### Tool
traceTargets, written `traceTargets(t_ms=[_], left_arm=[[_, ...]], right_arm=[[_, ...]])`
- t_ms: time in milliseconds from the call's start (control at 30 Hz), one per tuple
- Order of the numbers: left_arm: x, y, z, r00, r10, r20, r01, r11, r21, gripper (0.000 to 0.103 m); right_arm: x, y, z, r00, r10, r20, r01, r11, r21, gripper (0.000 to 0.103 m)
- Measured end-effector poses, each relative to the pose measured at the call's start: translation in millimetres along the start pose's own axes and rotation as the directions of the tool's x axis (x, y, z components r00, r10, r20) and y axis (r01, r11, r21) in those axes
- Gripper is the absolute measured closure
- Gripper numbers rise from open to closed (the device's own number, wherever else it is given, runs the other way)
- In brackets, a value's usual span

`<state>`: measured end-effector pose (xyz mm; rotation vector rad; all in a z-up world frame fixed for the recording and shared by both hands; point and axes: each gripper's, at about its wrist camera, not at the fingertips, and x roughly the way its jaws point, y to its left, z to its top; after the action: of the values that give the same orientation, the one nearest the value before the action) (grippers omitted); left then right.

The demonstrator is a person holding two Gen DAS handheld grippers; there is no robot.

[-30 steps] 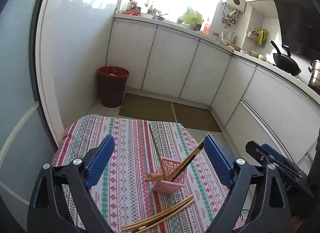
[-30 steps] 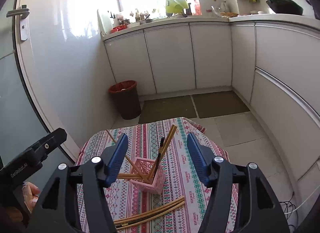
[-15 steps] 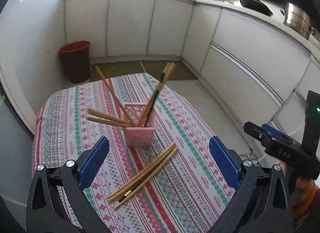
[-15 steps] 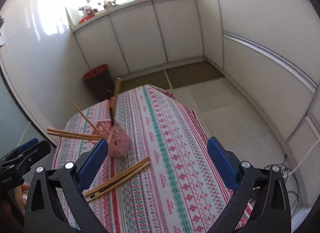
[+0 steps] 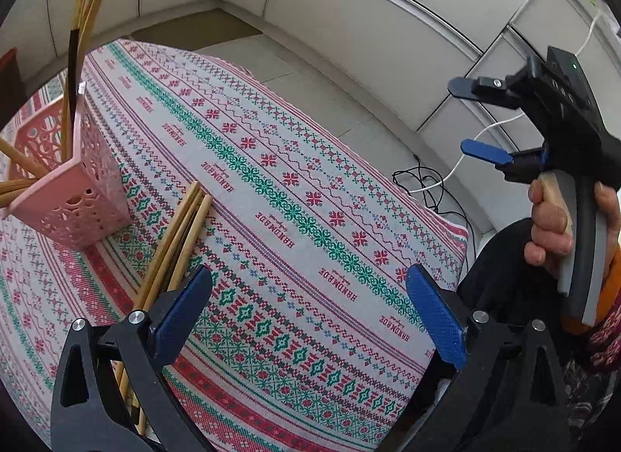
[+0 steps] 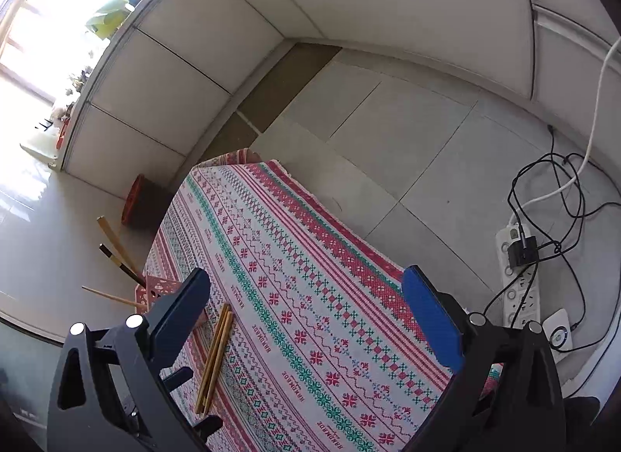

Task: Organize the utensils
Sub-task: 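Lower both tools toward the remaining chopsticks on the cloth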

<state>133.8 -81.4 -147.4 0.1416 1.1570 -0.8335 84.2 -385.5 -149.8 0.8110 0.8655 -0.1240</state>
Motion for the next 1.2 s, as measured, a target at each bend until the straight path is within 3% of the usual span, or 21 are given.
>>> traceTargets(t_ms=[167,300,433,667,800,867,967,1100,1200], left_arm=[[22.3,13.0,15.0,0.998,0.027,-0.057,-0.028,1.000,-0.008,0.007],[42.2,19.2,19.3,0.994,0.036,-0.103,-0.036,0.999,0.001,0.007],[52.7,19.4,20.4,0.991,0.045,-0.123,-0.043,0.999,0.019,0.008],[50.4,17.8,28.3,0.994,0.070,-0.088,-0.066,0.997,0.049,0.009],[64.2,29.5,25.0,0.988,0.091,-0.129,-0.085,0.995,0.049,0.009],[63.3,33.7,26.4,0.990,0.059,-0.126,-0.055,0.998,0.034,0.009],[62.3,30.6,28.5,0.990,0.037,-0.136,-0.032,0.999,0.041,0.022],[78.6,10.7,29.6,0.971,0.169,-0.171,-0.143,0.978,0.155,0.047],[89.1,-1.4,33.3,0.952,0.248,-0.179,-0.207,0.953,0.220,0.048]], right_arm=[[-3.4,16.1,-4.1,0.997,-0.045,0.065,0.052,0.993,-0.109,0.007],[0.4,22.6,-4.9,0.996,-0.063,0.065,0.073,0.984,-0.162,0.007],[6.8,16.6,-1.7,0.997,-0.068,0.040,0.073,0.989,-0.132,0.007],[15.0,3.7,4.0,0.999,-0.042,-0.018,0.041,0.998,-0.048,0.007],[16.0,3.6,2.6,0.999,-0.041,-0.033,0.040,0.998,-0.040,0.007],[15.9,2.9,2.9,0.999,-0.041,-0.032,0.040,0.999,-0.035,0.007],[17.8,1.2,3.2,0.998,-0.040,-0.040,0.039,0.999,-0.023,0.007],[18.8,-3.1,4.7,0.998,-0.039,-0.048,0.039,0.999,-0.001,0.007],[20.3,-5.8,5.4,0.998,-0.043,-0.054,0.043,0.999,0.008,0.007]])
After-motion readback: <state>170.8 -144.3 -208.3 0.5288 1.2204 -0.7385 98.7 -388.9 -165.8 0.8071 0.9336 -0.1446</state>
